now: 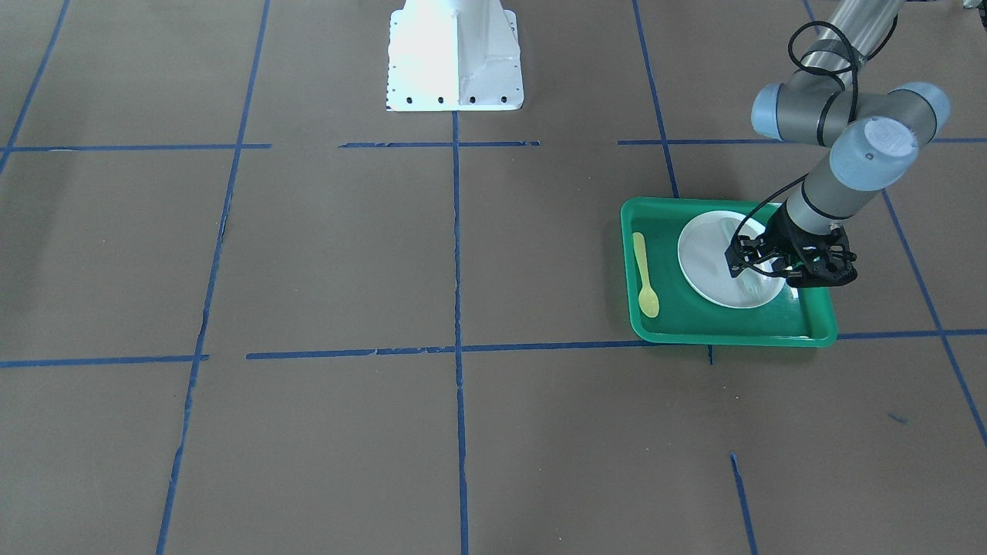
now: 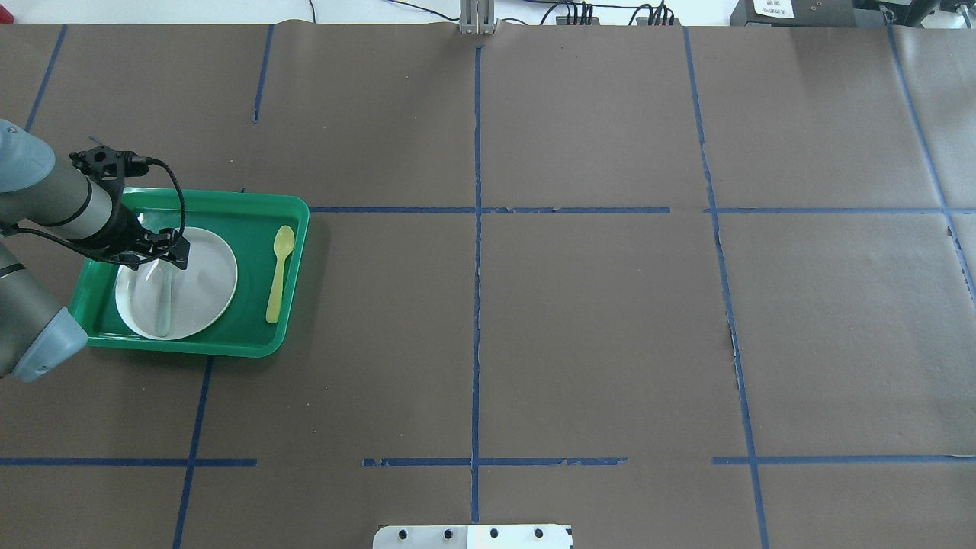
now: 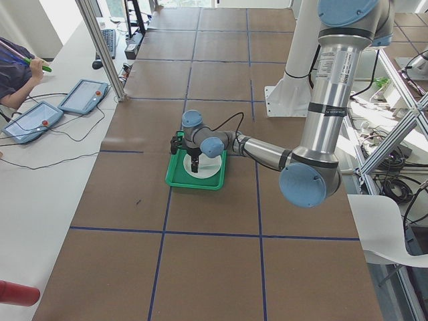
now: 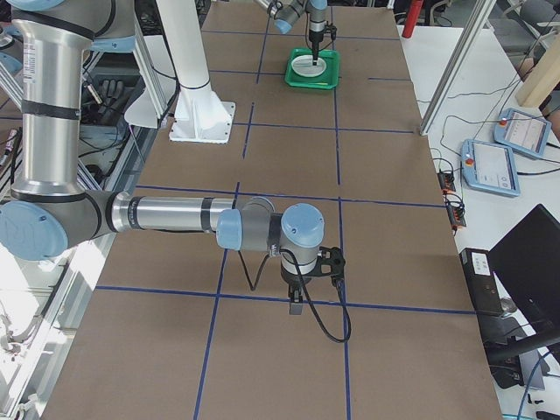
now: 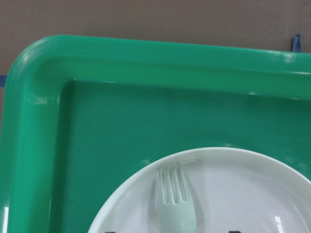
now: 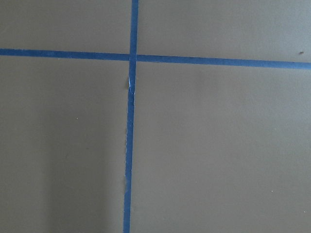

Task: Place fork
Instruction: 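Lower the left gripper and close it on the white fork handle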

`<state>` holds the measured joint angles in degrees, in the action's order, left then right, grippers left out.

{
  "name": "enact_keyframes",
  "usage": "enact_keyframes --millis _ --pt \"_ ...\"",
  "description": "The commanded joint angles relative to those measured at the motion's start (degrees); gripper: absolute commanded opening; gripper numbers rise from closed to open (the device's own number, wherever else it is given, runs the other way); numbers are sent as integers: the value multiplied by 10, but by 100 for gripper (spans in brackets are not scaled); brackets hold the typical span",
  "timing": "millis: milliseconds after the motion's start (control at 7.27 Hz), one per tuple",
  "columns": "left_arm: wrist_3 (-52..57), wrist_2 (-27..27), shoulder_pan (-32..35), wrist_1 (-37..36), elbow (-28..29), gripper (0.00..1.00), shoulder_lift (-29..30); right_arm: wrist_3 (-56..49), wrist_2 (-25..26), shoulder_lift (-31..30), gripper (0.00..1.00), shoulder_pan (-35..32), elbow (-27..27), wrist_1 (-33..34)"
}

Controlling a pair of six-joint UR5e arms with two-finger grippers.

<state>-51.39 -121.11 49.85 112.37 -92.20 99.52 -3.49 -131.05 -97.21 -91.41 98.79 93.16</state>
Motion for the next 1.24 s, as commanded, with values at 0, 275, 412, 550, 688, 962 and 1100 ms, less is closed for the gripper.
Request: enact_keyframes --millis 0,275,412,550,688,962,1100 --pt "1 0 -7 0 11 76 8 0 0 0 100 0 0 0" --pt "1 -1 -6 0 16 72 15 1 0 0 100 0 0 0" --pt "7 -2 -7 0 15 69 14 1 0 0 100 0 0 0" --pt "8 -1 -6 0 15 65 13 1 0 0 100 0 0 0" --pt "9 0 -7 1 16 64 12 0 0 0 100 0 0 0" --pt "9 0 -7 1 16 60 10 1 0 0 100 0 0 0" --pt "9 0 -6 1 15 51 9 0 0 0 100 0 0 0"
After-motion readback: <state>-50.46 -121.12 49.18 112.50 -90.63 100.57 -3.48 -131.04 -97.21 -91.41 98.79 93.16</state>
